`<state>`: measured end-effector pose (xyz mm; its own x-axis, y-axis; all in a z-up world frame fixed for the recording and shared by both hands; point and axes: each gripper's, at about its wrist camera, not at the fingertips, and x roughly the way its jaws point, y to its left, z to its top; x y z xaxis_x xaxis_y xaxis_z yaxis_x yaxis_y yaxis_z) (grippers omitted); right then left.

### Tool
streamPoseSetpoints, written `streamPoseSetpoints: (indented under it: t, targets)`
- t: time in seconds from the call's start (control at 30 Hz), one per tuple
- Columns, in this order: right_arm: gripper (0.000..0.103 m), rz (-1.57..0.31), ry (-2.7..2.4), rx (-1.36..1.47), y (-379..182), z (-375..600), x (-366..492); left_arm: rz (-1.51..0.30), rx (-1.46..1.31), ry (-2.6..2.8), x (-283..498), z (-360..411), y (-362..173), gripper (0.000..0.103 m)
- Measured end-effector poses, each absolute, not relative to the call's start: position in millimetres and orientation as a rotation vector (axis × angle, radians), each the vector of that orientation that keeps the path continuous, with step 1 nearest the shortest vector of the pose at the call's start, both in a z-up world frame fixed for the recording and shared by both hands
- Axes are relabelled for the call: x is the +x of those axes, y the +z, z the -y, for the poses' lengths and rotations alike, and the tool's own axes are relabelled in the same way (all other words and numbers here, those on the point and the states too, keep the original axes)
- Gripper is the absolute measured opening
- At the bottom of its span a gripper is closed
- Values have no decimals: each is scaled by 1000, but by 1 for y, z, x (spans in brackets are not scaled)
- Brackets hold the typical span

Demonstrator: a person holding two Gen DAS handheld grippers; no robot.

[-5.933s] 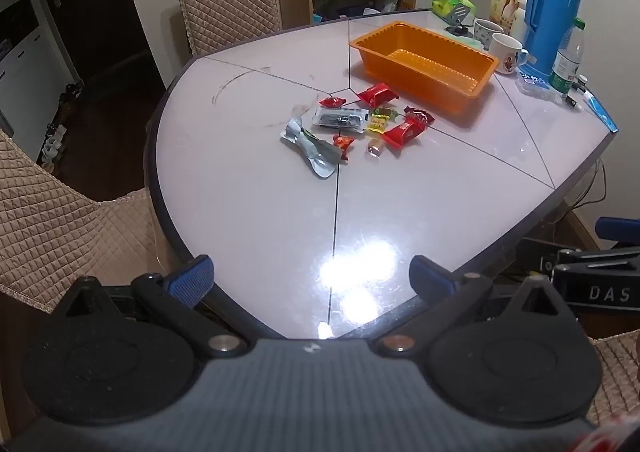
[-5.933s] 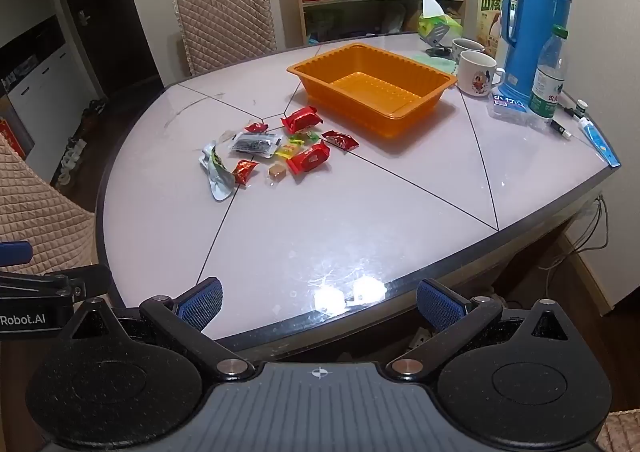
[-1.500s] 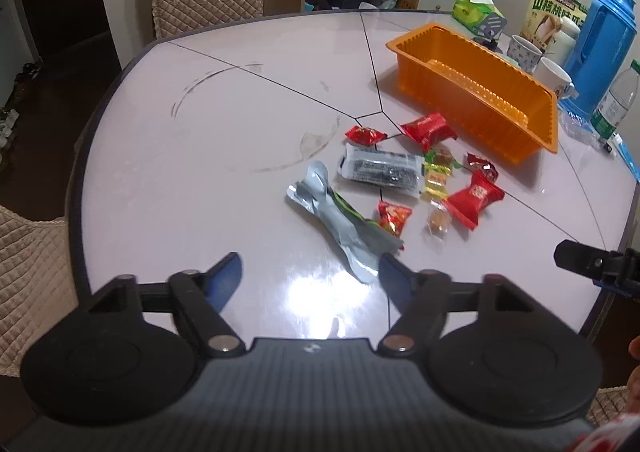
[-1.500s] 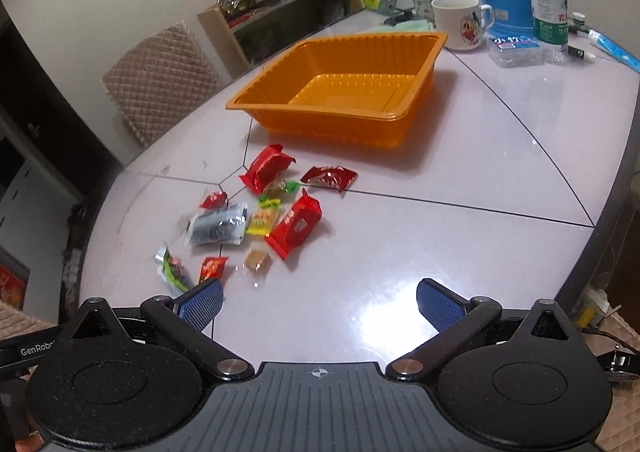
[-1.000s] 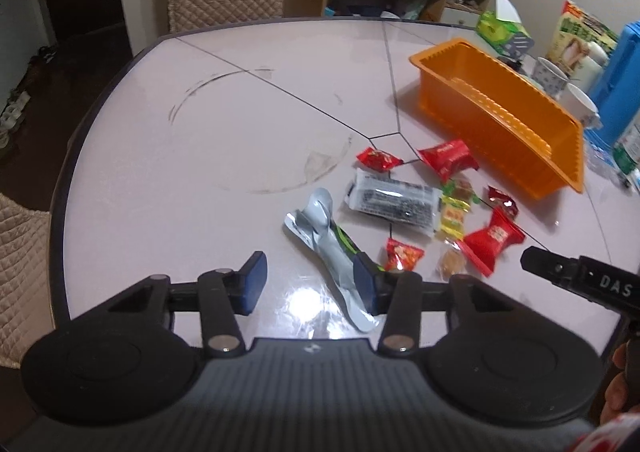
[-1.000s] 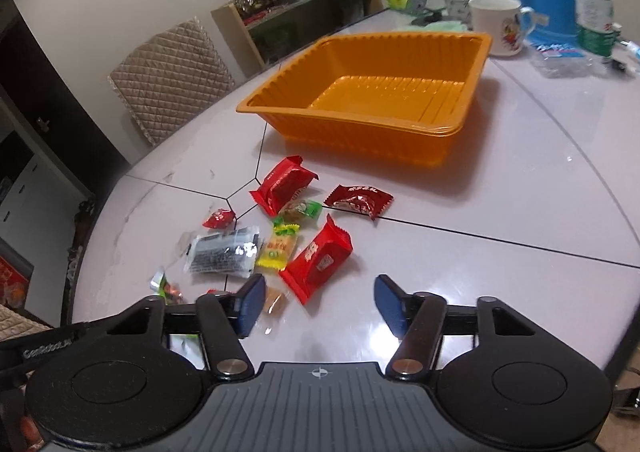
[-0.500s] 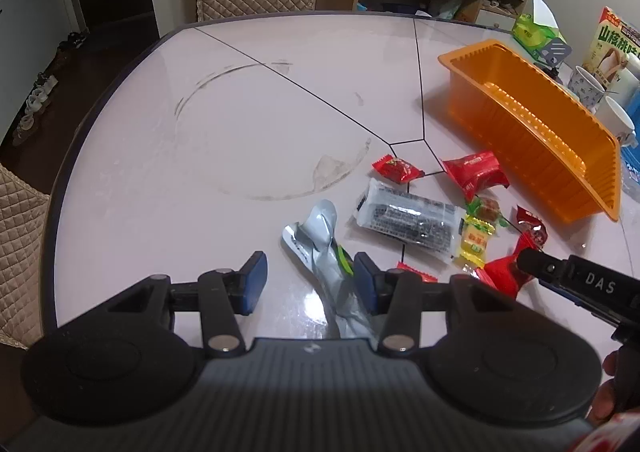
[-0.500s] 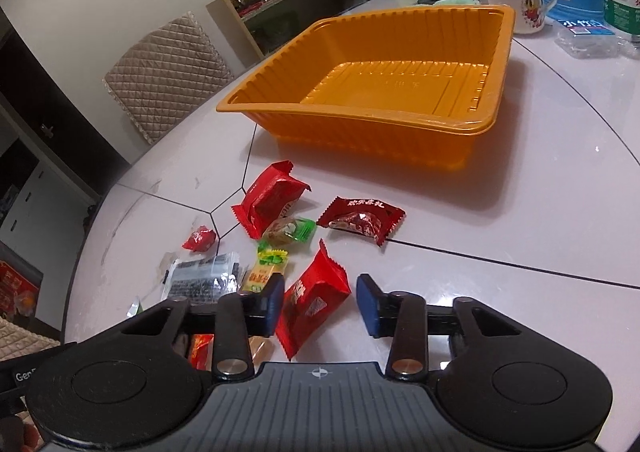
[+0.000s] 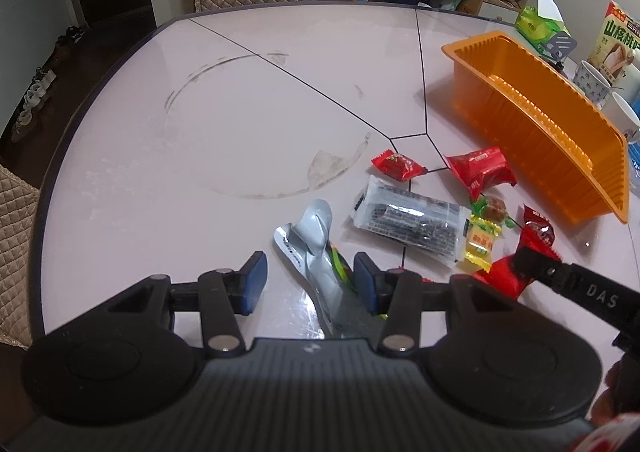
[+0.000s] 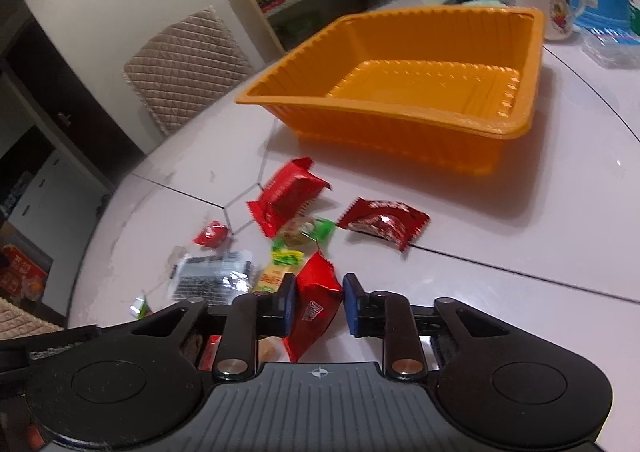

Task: Organize snacks
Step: 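Close left gripper on the silver foil wrapper while right gripper closes on the red packet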

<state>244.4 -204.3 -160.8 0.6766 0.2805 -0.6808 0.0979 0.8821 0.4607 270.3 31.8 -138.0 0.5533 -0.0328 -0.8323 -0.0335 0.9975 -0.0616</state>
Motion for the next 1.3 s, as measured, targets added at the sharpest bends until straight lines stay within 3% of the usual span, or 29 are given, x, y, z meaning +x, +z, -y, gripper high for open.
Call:
streamPoseSetpoints:
  t: [0.27, 0.4, 0.8, 1.3]
  targets:
    - [17, -778, 136, 391, -138, 203, 244, -997, -86, -23, 277, -29, -144, 43]
    - [17, -780, 126, 373, -132, 209, 247, -1018, -91, -37, 281, -28, -150, 33]
    - [17, -846, 141, 350, -128, 218, 247, -1030, 26, -88, 282, -17, -155, 25]
    - [17, -903, 174, 315, -124, 212, 254, -1041, 111, -92, 285, -7, -146, 23]
